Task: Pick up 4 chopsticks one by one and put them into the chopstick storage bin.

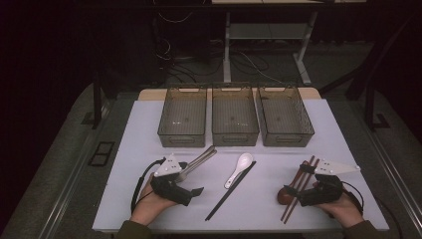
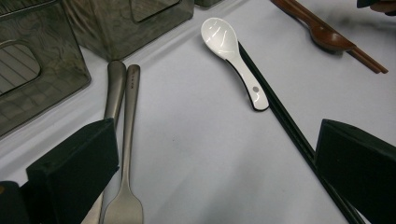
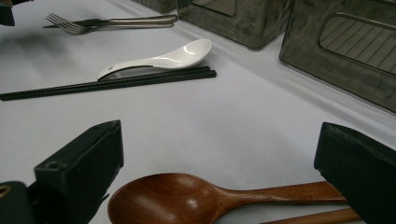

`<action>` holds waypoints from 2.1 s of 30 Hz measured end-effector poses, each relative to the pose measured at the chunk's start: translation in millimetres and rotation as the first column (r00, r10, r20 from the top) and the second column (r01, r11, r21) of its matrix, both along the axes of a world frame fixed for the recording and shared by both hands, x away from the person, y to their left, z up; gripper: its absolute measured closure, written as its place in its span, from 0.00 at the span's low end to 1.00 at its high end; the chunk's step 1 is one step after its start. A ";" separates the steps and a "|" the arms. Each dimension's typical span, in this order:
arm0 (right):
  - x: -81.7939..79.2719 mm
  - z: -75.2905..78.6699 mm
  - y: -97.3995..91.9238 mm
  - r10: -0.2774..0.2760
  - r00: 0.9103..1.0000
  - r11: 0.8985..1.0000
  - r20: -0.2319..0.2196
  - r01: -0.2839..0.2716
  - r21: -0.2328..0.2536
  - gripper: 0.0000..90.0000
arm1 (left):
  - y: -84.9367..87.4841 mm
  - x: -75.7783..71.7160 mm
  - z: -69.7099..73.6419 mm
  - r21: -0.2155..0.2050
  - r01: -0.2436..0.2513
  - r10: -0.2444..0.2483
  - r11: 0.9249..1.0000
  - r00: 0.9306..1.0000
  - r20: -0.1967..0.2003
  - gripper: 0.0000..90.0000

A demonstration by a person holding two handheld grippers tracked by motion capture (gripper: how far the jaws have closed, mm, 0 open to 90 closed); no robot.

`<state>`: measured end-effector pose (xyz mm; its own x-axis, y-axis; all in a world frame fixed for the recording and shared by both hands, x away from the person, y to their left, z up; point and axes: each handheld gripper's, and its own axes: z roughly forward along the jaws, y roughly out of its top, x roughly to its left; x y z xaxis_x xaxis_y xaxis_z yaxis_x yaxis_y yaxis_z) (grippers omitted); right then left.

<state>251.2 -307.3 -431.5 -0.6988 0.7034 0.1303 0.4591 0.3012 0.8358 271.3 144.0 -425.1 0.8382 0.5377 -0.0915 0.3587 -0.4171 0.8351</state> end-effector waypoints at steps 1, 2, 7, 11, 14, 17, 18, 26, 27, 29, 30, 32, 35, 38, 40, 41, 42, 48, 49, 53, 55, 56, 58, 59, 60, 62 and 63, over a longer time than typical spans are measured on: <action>-0.4 0.3 -0.5 -0.006 1.000 1.000 -0.004 0.006 0.003 0.01 | -0.2 0.1 -0.1 0.000 0.000 0.000 1.000 1.000 -0.001 0.00; -0.3 0.6 -1.1 -0.010 1.000 1.000 -0.007 0.010 0.012 0.01 | -0.4 0.1 -0.1 0.001 0.001 -0.001 1.000 1.000 -0.003 0.00; -0.2 0.9 -2.3 -0.018 1.000 1.000 -0.007 0.018 0.021 0.01 | -2.4 -0.2 0.6 0.001 0.003 -0.003 1.000 1.000 -0.003 0.00; 0.1 0.6 -2.2 -0.019 1.000 1.000 -0.004 0.019 0.021 0.01 | -6.0 -0.3 1.4 -0.004 0.006 -0.006 1.000 1.000 -0.006 0.01; 0.5 1.0 -2.5 -0.022 1.000 0.999 -0.006 0.022 0.025 0.01 | -9.6 -1.0 1.0 -0.004 0.014 -0.014 1.000 1.000 -0.006 0.03; 0.8 0.9 -3.0 -0.026 1.000 0.999 -0.006 0.026 0.025 0.01 | -13.2 -1.3 0.4 0.001 0.023 -0.023 1.000 1.000 -0.006 0.06; 0.9 0.8 -3.2 -0.026 1.000 0.999 -0.007 0.026 0.025 0.01 | -14.8 -1.4 0.3 0.000 0.025 -0.025 1.000 1.000 -0.006 0.07; 1.2 1.1 -3.8 -0.029 1.000 0.999 -0.003 0.029 0.029 0.01 | -25.4 -3.6 -1.5 0.009 0.036 -0.036 0.999 0.999 -0.005 0.16; 1.7 1.0 -3.8 -0.028 1.000 0.999 -0.004 0.028 0.028 0.01 | -26.3 -4.4 -1.6 0.011 0.037 -0.037 0.999 0.999 -0.004 0.17; 2.1 0.8 -3.9 -0.031 1.000 0.999 -0.003 0.031 0.028 0.01 | -27.5 -6.1 -1.7 0.000 0.033 -0.033 0.999 0.999 -0.001 0.20; 1.9 0.8 -3.9 -0.031 0.999 0.999 -0.006 0.031 0.027 0.01 | -28.2 -6.6 -1.8 -0.007 0.033 -0.033 0.999 0.999 -0.002 0.21; 1.7 0.7 -3.8 -0.031 1.000 0.999 -0.005 0.031 0.026 0.01 | -29.8 -7.2 -2.0 -0.006 0.032 -0.032 0.999 0.999 -0.010 0.24; 1.7 0.7 -3.4 -0.032 0.999 0.999 -0.006 0.032 0.023 0.01 | -33.7 -8.0 -2.0 -0.007 0.033 -0.033 0.999 0.999 -0.008 0.30; 1.8 0.7 -3.5 -0.032 0.999 0.999 -0.003 0.032 0.023 0.01 | -39.3 -7.6 -1.9 -0.007 0.047 -0.047 0.999 0.999 -0.012 0.39; 1.6 0.6 -3.6 -0.033 0.999 0.999 -0.007 0.033 0.021 0.01 | -43.1 -6.4 -2.7 0.002 0.058 -0.058 0.998 0.998 -0.019 0.43; 1.5 0.6 -3.6 -0.032 0.999 0.999 -0.007 0.032 0.021 0.01 | -45.0 -5.7 -3.0 0.008 0.060 -0.059 0.998 0.998 -0.018 0.44; 1.6 0.6 -3.6 -0.032 0.999 0.999 -0.006 0.032 0.022 0.01 | -46.6 -5.0 -3.2 0.011 0.063 -0.063 0.998 0.998 -0.022 0.46; 2.3 0.2 -3.4 -0.031 0.999 0.999 -0.006 0.031 0.022 0.01 | -57.6 -0.8 -3.6 0.018 0.074 -0.074 0.997 0.997 -0.033 0.64; 2.3 0.1 -3.2 -0.031 0.999 0.999 -0.006 0.031 0.022 0.01 | -59.7 0.4 -3.4 0.016 0.078 -0.077 0.997 0.996 -0.037 0.68; 2.1 0.0 -3.0 -0.031 0.999 0.999 -0.006 0.032 0.020 0.01 | -67.4 5.3 -3.2 0.015 0.084 -0.084 0.996 0.995 -0.047 0.81; 2.3 -0.1 -2.9 -0.032 0.999 0.999 -0.006 0.032 0.020 0.01 | -71.2 7.6 -3.4 0.018 0.085 -0.084 0.996 0.995 -0.053 0.88; 2.4 -0.1 -2.9 -0.032 0.999 0.999 -0.006 0.032 0.019 0.01 | -73.0 8.7 -3.6 0.016 0.086 -0.085 0.996 0.995 -0.058 0.90; 2.6 -0.2 -2.8 -0.033 0.999 0.999 -0.008 0.033 0.021 0.01 | -76.4 11.1 -3.6 0.012 0.092 -0.091 0.996 0.994 -0.065 0.96; 2.8 -0.2 -2.9 -0.033 0.999 0.999 -0.007 0.033 0.021 0.01 | -78.4 12.3 -3.8 0.011 0.094 -0.093 0.996 0.994 -0.065 0.98; 3.0 -0.3 -3.0 -0.032 0.999 0.999 -0.008 0.032 0.021 0.01 | -80.8 13.1 -4.1 0.007 0.094 -0.093 0.996 0.993 -0.068 0.99; 3.2 -0.3 -3.0 -0.032 0.999 0.999 -0.008 0.032 0.021 0.01 | -85.9 15.3 -5.3 0.007 0.099 -0.099 0.995 0.992 -0.075 0.99; 3.2 -0.3 -3.0 -0.032 0.999 0.999 -0.008 0.032 0.021 0.01 | -88.8 16.2 -6.1 0.009 0.103 -0.102 0.995 0.992 -0.080 0.99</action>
